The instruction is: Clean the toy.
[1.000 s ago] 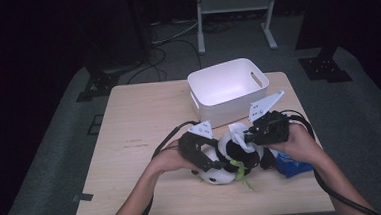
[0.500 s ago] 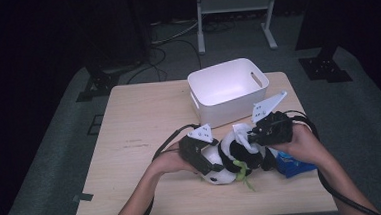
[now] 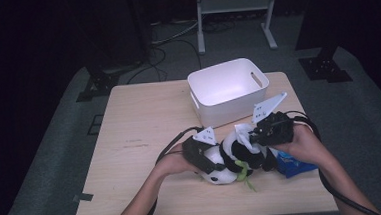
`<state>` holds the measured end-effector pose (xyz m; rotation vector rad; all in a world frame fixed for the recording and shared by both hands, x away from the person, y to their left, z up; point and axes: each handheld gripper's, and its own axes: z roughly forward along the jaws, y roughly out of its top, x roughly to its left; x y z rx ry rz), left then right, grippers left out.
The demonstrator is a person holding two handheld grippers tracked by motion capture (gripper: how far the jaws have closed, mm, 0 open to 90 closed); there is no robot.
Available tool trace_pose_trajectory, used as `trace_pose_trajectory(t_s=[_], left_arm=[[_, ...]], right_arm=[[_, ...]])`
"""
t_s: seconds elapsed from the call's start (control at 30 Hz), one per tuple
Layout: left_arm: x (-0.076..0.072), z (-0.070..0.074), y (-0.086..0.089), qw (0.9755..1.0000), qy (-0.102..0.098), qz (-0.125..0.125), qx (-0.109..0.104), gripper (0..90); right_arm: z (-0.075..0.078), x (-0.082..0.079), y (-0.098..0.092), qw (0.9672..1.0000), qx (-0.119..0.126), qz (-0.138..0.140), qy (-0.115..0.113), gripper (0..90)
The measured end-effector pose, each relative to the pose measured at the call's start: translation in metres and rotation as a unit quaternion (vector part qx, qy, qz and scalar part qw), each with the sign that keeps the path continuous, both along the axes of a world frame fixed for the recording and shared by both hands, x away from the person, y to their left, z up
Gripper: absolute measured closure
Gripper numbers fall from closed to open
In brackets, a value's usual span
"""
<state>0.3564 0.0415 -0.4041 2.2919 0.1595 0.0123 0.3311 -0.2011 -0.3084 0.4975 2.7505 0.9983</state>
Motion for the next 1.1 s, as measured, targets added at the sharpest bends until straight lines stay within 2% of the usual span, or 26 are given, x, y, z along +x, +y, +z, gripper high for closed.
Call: trace_pose_trajectory(t_s=[0.13,0.3,0.37,0.5,0.7,0.8,0.93,1.0,1.1], left_arm=[[-0.003,0.005,0.001,0.9999,-0.009,0.0,0.007,39.6],[-0.004,0.02,0.008,0.9995,-0.007,0.002,0.029,41.0],[-0.004,0.025,0.012,0.9989,-0.009,0.001,0.045,41.0],[-0.006,0.029,0.018,0.9966,-0.014,0.0,0.081,41.0],[-0.007,0.032,0.02,0.9952,-0.008,-0.006,0.098,40.8],[-0.008,0.032,0.018,0.9956,-0.006,-0.009,0.093,40.7],[-0.008,0.029,0.017,0.9961,-0.003,-0.013,0.087,39.0],[-0.007,0.026,0.018,0.997,0.003,-0.009,0.076,36.2],[-0.005,0.023,0.019,0.9985,0.011,-0.001,0.054,28.8]], right_arm=[[0.002,0.0,-0.003,1.0,0.003,-0.005,-0.003,85.2],[0.015,-0.002,-0.004,0.9998,0.003,-0.005,-0.019,84.1],[0.018,-0.003,0.001,0.9996,-0.004,0.002,-0.028,84.5],[0.014,-0.003,0.017,0.9993,-0.019,0.017,-0.026,84.6],[0.007,0.001,0.042,0.999,-0.011,0.04,-0.019,84.7],[0.002,0.002,0.059,0.9982,-0.014,0.058,-0.012,84.6],[-0.013,0.002,0.08,0.9959,-0.037,0.083,-0.003,84.4],[-0.019,0.003,0.081,0.9958,-0.045,0.08,-0.003,84.4],[-0.024,0.007,0.072,0.9971,-0.03,0.069,0.011,84.4]])
